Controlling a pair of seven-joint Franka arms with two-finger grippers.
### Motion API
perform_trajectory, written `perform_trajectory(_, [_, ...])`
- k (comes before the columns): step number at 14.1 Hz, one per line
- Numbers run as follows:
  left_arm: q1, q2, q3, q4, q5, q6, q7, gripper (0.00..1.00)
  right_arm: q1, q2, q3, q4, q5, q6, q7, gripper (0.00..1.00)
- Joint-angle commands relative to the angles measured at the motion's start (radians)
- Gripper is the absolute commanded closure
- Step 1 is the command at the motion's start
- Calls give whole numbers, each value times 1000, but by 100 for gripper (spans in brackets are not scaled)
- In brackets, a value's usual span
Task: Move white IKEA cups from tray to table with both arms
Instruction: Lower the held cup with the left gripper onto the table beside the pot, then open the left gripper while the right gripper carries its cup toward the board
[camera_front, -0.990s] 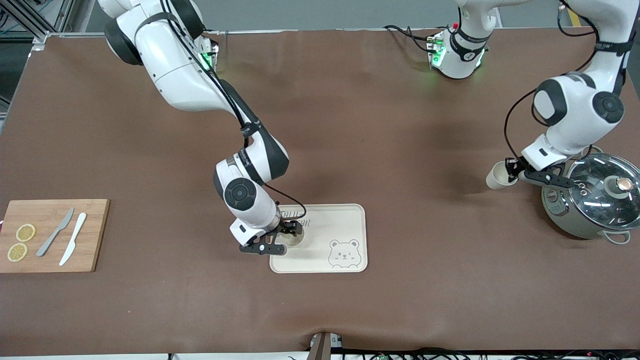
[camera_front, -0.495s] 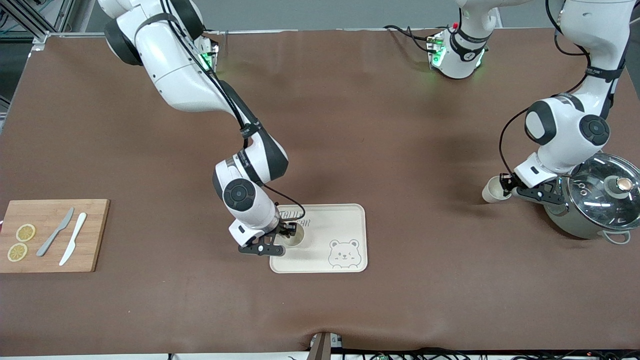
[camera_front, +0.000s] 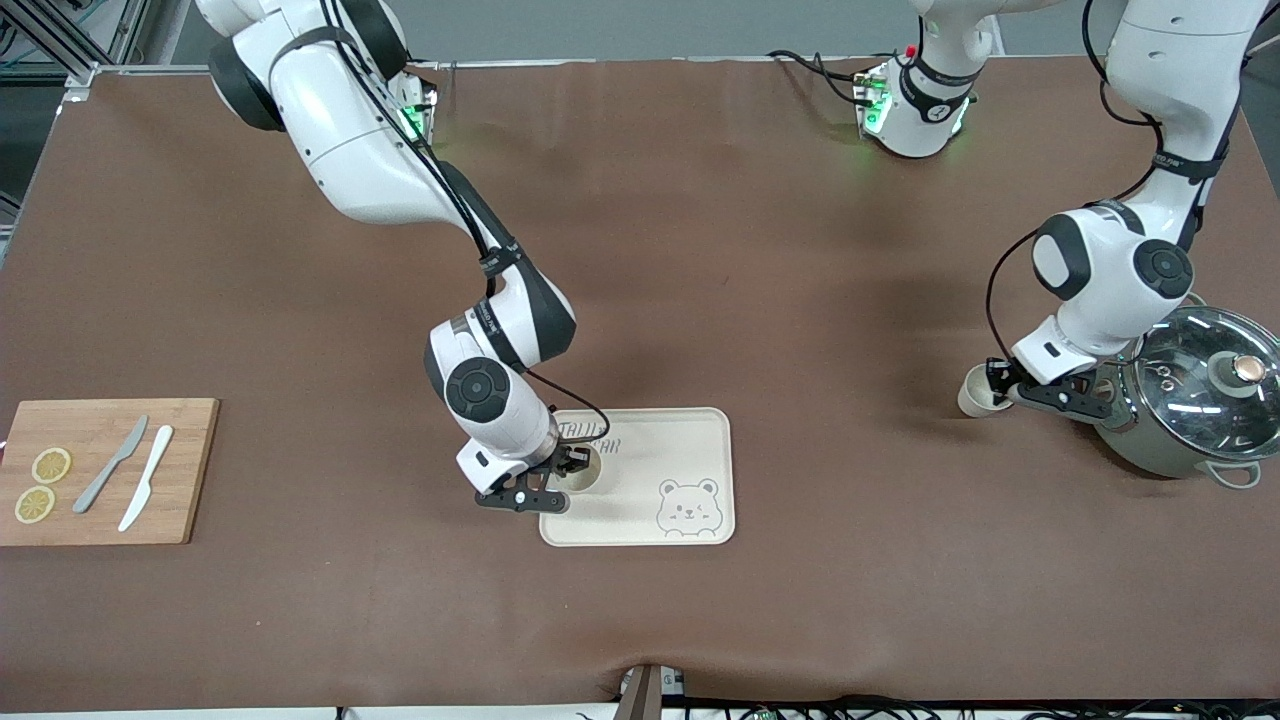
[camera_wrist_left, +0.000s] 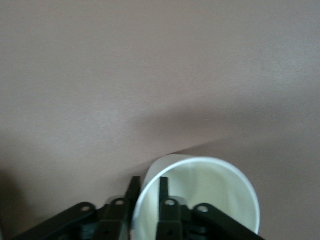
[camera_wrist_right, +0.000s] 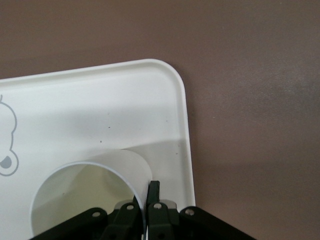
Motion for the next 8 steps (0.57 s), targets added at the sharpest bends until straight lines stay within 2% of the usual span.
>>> perform_trajectory(1, [3, -12, -7, 10, -30, 12, 24, 0, 2, 19, 3, 27, -10, 1, 19, 100])
perform_trajectory(6, [5, -39, -7, 11, -24, -4, 25, 0, -10, -16, 6, 36, -3, -31, 16, 100])
perform_trajectory(8, [5, -55, -6, 35, -24, -73, 22, 0, -12, -41, 11, 38, -1, -101, 14, 100])
